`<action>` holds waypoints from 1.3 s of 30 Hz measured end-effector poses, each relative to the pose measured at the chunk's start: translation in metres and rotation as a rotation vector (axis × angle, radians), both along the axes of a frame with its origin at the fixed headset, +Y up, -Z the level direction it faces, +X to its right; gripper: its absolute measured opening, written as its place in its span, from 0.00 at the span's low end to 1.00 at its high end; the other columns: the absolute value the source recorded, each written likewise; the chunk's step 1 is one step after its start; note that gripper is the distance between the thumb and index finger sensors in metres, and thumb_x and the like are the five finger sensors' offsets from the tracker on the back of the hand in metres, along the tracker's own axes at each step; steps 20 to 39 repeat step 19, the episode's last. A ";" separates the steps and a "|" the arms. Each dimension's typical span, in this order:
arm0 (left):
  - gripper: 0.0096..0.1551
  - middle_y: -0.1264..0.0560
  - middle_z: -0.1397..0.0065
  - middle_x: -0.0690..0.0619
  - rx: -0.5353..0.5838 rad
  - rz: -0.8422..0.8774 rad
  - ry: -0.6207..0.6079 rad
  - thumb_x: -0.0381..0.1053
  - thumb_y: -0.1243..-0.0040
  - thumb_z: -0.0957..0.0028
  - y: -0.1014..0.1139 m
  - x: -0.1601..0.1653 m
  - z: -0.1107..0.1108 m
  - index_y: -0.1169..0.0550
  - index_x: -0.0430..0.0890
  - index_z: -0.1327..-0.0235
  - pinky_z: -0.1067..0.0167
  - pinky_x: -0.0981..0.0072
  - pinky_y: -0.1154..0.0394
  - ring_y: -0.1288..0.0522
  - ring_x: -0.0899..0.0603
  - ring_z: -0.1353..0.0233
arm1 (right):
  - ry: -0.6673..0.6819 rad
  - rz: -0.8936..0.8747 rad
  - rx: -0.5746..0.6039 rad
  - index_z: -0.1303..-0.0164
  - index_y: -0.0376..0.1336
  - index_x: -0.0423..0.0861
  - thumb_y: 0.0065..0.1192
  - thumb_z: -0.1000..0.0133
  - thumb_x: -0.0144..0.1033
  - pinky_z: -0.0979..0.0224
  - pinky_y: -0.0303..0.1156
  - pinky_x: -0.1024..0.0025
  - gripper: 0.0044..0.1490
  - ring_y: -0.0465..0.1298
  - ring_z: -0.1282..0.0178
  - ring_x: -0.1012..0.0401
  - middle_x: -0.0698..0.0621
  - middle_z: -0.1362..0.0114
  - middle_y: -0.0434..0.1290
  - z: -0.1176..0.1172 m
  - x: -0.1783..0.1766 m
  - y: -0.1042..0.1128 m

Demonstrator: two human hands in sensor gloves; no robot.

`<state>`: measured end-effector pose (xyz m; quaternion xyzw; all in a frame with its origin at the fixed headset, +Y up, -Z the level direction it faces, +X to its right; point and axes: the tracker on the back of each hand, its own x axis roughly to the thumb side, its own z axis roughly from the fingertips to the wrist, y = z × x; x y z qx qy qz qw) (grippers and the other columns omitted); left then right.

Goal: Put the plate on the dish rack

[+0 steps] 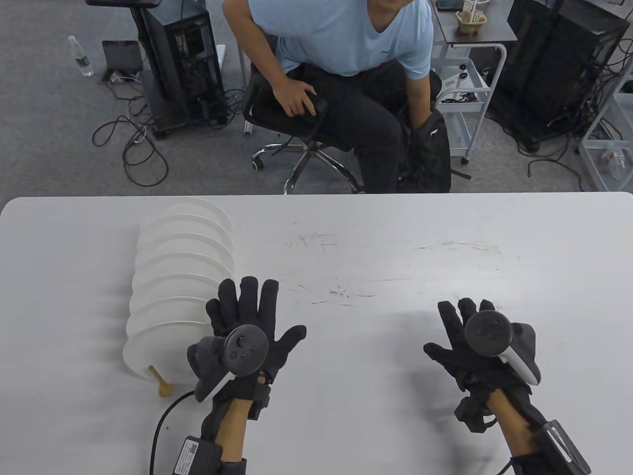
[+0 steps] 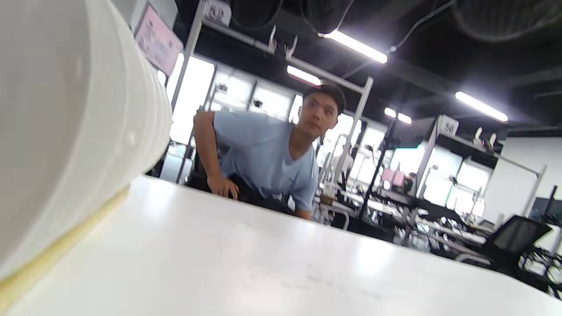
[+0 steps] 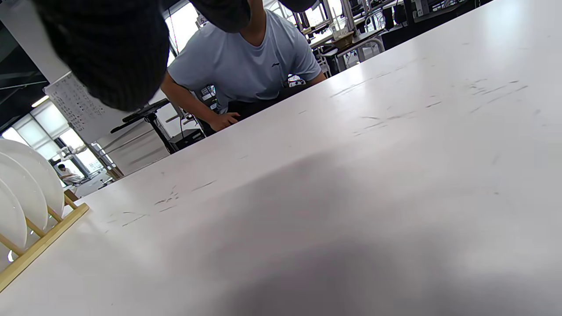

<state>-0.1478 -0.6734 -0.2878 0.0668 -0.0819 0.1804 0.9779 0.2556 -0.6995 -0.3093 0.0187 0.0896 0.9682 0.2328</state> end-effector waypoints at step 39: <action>0.54 0.51 0.11 0.44 -0.111 -0.008 -0.042 0.78 0.51 0.51 -0.018 0.009 -0.004 0.45 0.54 0.13 0.26 0.28 0.60 0.61 0.24 0.16 | -0.003 -0.011 -0.089 0.18 0.35 0.47 0.59 0.44 0.51 0.29 0.21 0.25 0.54 0.21 0.22 0.32 0.38 0.15 0.27 -0.005 0.006 -0.011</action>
